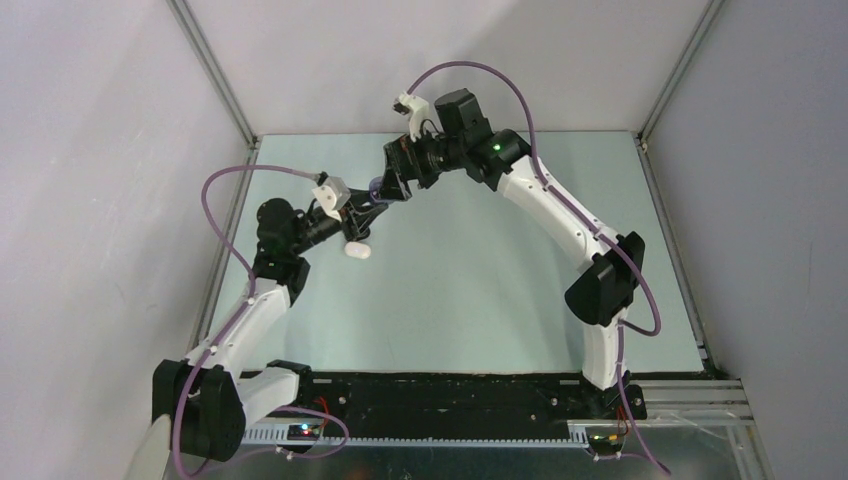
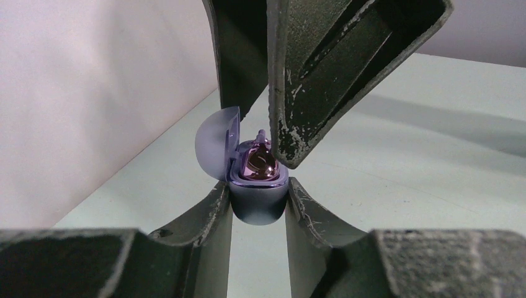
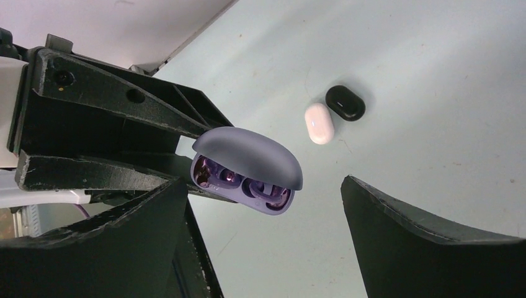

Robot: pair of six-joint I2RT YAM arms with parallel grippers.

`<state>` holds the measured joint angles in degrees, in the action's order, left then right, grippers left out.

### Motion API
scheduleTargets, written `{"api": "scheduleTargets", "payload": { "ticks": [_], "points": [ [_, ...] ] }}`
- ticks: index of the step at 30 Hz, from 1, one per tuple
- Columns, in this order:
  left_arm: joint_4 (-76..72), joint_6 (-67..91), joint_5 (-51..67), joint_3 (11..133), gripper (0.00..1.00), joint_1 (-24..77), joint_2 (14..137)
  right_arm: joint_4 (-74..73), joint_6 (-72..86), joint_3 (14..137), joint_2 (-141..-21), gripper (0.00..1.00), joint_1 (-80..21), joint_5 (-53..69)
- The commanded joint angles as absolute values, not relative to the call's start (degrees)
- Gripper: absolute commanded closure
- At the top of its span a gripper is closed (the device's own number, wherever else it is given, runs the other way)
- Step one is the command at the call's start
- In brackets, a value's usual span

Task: Insert the wireless bluetooth earbuds into the charging case
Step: Adjust the left earbud in the left side groove of the charging case.

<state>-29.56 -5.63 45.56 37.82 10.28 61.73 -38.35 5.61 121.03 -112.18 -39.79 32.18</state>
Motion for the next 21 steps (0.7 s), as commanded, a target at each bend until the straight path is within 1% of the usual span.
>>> {"api": "scheduleTargets", "payload": {
  "ticks": [1,21],
  "points": [
    [-31.1,-7.2,45.2,38.8,1.0,10.9,60.4,-38.7,6.2,123.1,-111.6,0.01,-40.1,29.5],
    [-30.3,-9.2,46.0,39.0,1.0,11.1,60.2,-40.9,5.3,123.4,-113.1,0.03,-40.8,26.0]
  ]
}}
